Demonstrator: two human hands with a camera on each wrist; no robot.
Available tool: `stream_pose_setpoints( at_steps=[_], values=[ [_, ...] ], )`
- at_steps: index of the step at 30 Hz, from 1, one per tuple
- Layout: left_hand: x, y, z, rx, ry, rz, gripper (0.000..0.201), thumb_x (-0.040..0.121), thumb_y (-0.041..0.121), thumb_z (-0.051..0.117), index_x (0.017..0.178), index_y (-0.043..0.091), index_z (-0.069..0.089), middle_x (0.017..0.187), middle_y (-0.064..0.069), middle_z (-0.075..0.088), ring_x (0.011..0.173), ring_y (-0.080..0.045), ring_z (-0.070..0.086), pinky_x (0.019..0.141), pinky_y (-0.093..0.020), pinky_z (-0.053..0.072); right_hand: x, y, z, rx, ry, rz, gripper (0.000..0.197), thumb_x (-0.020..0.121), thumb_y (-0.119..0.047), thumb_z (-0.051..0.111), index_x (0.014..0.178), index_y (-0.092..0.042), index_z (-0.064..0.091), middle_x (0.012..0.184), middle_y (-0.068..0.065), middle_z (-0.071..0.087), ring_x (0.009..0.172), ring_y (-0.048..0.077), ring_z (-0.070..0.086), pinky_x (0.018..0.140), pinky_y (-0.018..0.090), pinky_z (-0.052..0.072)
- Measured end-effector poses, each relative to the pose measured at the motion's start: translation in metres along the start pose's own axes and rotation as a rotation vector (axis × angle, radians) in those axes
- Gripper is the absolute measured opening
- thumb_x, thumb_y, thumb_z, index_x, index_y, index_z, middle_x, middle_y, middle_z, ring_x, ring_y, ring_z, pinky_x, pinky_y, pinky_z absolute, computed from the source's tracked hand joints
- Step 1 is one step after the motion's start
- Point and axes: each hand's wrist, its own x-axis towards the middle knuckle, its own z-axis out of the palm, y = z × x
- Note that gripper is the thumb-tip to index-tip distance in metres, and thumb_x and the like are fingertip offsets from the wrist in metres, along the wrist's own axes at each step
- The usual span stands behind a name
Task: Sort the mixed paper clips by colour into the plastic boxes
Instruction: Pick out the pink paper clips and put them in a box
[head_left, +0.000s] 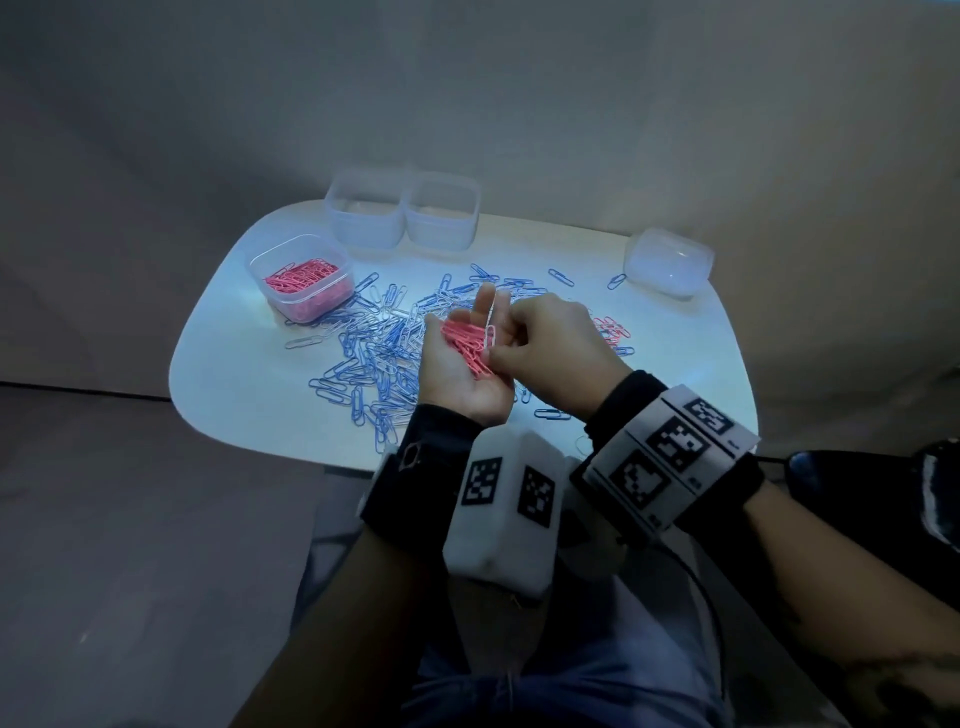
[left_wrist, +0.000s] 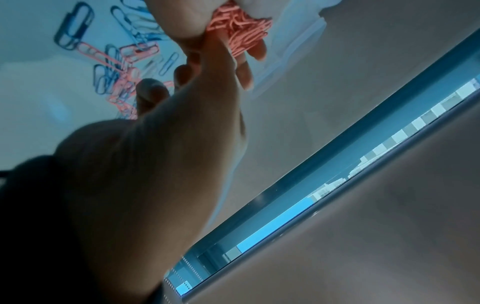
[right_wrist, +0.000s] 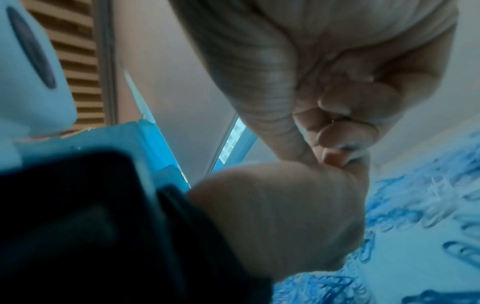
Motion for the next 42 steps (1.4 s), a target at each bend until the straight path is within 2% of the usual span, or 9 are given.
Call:
stream_pose_setpoints(
  at_steps=[7, 11, 15, 18, 23, 27, 31, 36, 42],
  values=[
    [0.002, 0.024, -0.01, -0.03, -0.011, 0.053, 0.051, 0.1, 0.045, 0.02, 0.063, 0.015, 0.039, 0.058, -0.008, 0.067, 0.056, -0.023, 0.07, 0.067, -0.029, 0.051, 0.013, -0.007, -0.005, 0.236, -0.077, 0.071, 0.022, 0.084, -0.011, 0.054, 0.063, -0.012, 0.057, 0.059, 0.002, 0.055, 0.054, 0.013, 0.048, 0.039, 0.011, 0.037],
    [-0.002, 0.041, -0.016, 0.041, -0.045, 0.048, 0.051, 0.099, 0.047, 0.021, 0.064, 0.015, 0.041, 0.059, -0.005, 0.067, 0.06, -0.019, 0.07, 0.062, -0.026, 0.056, 0.041, -0.01, -0.019, 0.102, -0.021, 0.012, 0.016, 0.084, -0.014, 0.057, 0.082, 0.0, 0.065, 0.071, 0.009, 0.057, 0.068, 0.019, 0.051, 0.067, 0.029, 0.047],
    [-0.008, 0.047, -0.015, 0.08, -0.052, 0.026, 0.043, 0.101, 0.034, 0.029, 0.065, 0.014, 0.043, 0.057, -0.005, 0.066, 0.059, -0.018, 0.07, 0.057, -0.026, 0.056, 0.065, -0.009, -0.024, -0.124, -0.172, -0.019, 0.017, 0.09, -0.021, 0.057, 0.085, -0.007, 0.065, 0.07, 0.006, 0.061, 0.055, 0.012, 0.051, 0.06, 0.025, 0.044],
    [-0.008, 0.053, -0.014, 0.096, -0.026, -0.022, 0.038, 0.099, 0.023, 0.036, 0.064, 0.012, 0.045, 0.053, -0.004, 0.062, 0.049, -0.017, 0.066, 0.049, -0.022, 0.055, 0.076, 0.012, -0.042, -0.208, -0.006, 0.02, 0.022, 0.09, -0.023, 0.056, 0.094, -0.005, 0.068, 0.083, 0.01, 0.065, 0.076, 0.023, 0.06, 0.078, 0.033, 0.051],
    [-0.02, 0.091, -0.005, 0.279, -0.091, -0.103, 0.023, 0.074, 0.009, 0.042, 0.051, 0.014, 0.045, 0.043, 0.007, 0.042, 0.029, -0.002, 0.037, 0.025, -0.01, 0.024, 0.056, 0.037, -0.039, -0.139, -0.081, 0.029, 0.024, 0.089, -0.021, 0.058, 0.094, 0.002, 0.066, 0.071, 0.007, 0.059, 0.063, 0.019, 0.051, 0.062, 0.026, 0.041],
    [-0.001, 0.144, 0.026, 0.651, -0.138, 0.01, 0.055, 0.097, 0.031, 0.035, 0.044, 0.017, 0.044, 0.037, 0.007, 0.033, 0.024, -0.003, 0.027, 0.023, -0.011, 0.015, 0.061, -0.006, -0.001, -0.202, -0.166, -0.178, 0.029, 0.09, -0.027, 0.057, 0.113, -0.009, 0.059, 0.092, 0.007, 0.058, 0.082, 0.02, 0.05, 0.074, 0.026, 0.038],
    [0.032, 0.173, 0.058, 1.425, -0.046, 0.238, 0.039, 0.1, 0.037, 0.036, 0.064, 0.02, 0.038, 0.046, 0.008, 0.034, 0.027, 0.001, 0.024, 0.028, -0.011, 0.012, 0.079, -0.056, 0.022, -0.271, -0.18, -0.343, 0.033, 0.091, -0.031, 0.055, 0.12, -0.014, 0.055, 0.117, 0.008, 0.061, 0.106, 0.025, 0.055, 0.088, 0.029, 0.042],
    [0.058, 0.171, 0.054, 2.323, 0.135, 0.374, 0.033, 0.096, 0.025, 0.045, 0.064, 0.017, 0.052, 0.07, -0.003, 0.052, 0.058, -0.015, 0.049, 0.049, -0.021, 0.034, 0.08, -0.054, 0.006, -0.154, -0.177, -0.333, 0.024, 0.092, -0.024, 0.055, 0.109, -0.008, 0.061, 0.091, 0.005, 0.061, 0.062, 0.01, 0.049, 0.059, 0.02, 0.04],
    [0.057, 0.166, 0.046, 2.486, 0.155, 0.547, 0.019, 0.09, 0.023, 0.053, 0.09, 0.015, 0.07, 0.085, -0.008, 0.057, 0.079, -0.022, 0.05, 0.057, -0.024, 0.036, 0.075, 0.013, -0.053, -0.007, -0.1, -0.119, 0.014, 0.09, -0.01, 0.057, 0.098, -0.001, 0.063, 0.063, 0.005, 0.054, 0.039, 0.004, 0.048, 0.039, 0.008, 0.036]
  ],
)
